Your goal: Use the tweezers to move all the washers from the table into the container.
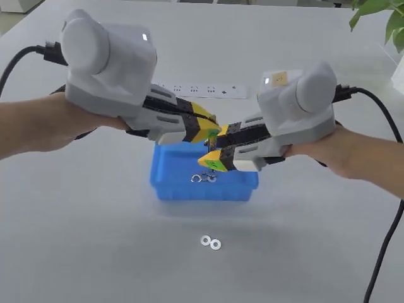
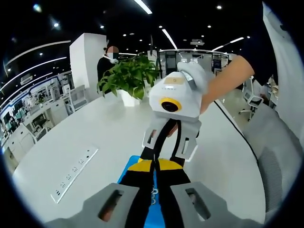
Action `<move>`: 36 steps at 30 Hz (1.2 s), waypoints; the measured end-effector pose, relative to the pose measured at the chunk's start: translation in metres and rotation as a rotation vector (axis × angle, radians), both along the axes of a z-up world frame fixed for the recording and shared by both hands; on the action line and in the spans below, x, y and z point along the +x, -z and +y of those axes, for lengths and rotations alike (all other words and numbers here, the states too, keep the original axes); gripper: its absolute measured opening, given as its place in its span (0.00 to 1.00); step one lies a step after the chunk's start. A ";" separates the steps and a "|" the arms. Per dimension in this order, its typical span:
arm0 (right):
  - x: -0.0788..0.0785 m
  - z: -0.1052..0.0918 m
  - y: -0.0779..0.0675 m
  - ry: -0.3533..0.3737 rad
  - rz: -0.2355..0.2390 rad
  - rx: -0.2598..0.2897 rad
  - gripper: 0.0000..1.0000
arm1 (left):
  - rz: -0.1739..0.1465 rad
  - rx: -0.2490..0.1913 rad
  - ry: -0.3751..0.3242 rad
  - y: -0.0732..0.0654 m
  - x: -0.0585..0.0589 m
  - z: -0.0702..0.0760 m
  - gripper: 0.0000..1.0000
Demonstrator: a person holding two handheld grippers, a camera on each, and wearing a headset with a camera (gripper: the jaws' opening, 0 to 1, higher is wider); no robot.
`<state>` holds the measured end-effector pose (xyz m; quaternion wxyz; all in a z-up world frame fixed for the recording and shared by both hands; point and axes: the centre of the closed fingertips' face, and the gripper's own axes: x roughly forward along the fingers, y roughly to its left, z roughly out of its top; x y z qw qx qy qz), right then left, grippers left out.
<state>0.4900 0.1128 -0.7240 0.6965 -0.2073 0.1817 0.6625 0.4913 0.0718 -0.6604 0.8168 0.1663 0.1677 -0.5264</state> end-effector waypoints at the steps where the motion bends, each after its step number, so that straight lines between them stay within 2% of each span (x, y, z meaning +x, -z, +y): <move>1: -0.001 -0.001 0.001 -0.003 -0.002 -0.003 0.24 | -0.009 0.006 0.008 -0.001 0.000 0.000 0.05; 5: -0.004 -0.004 0.005 -0.006 0.002 -0.015 0.32 | -0.021 0.016 0.021 -0.004 0.000 0.002 0.05; 8: -0.007 -0.010 0.006 0.006 -0.024 -0.040 0.36 | -0.030 0.036 0.027 -0.003 -0.001 0.005 0.05; 11: -0.011 -0.013 0.001 0.025 -0.022 -0.009 0.42 | -0.042 0.052 0.028 -0.003 -0.003 0.005 0.05; 17: -0.019 -0.027 -0.003 0.043 -0.037 -0.003 0.49 | -0.056 0.039 0.042 -0.011 -0.008 0.004 0.05; 19: -0.022 -0.034 -0.004 0.052 -0.049 -0.007 0.52 | -0.072 0.030 0.056 -0.017 -0.013 0.000 0.05; 22: -0.031 -0.043 -0.003 0.051 -0.052 -0.008 0.53 | -0.073 0.008 0.068 -0.023 -0.017 0.001 0.05; 25: -0.038 -0.053 -0.002 0.057 -0.064 -0.018 0.57 | -0.089 0.017 0.081 -0.026 -0.023 0.003 0.05; 29: -0.049 -0.064 -0.002 0.063 -0.064 -0.022 0.58 | -0.089 0.009 0.091 -0.032 -0.033 0.004 0.05; 32: -0.058 -0.072 -0.004 0.066 -0.053 -0.015 0.58 | -0.087 0.004 0.105 -0.034 -0.042 0.002 0.05; 36: -0.069 -0.082 -0.003 0.073 -0.038 -0.012 0.59 | -0.091 0.022 0.131 -0.032 -0.053 -0.001 0.05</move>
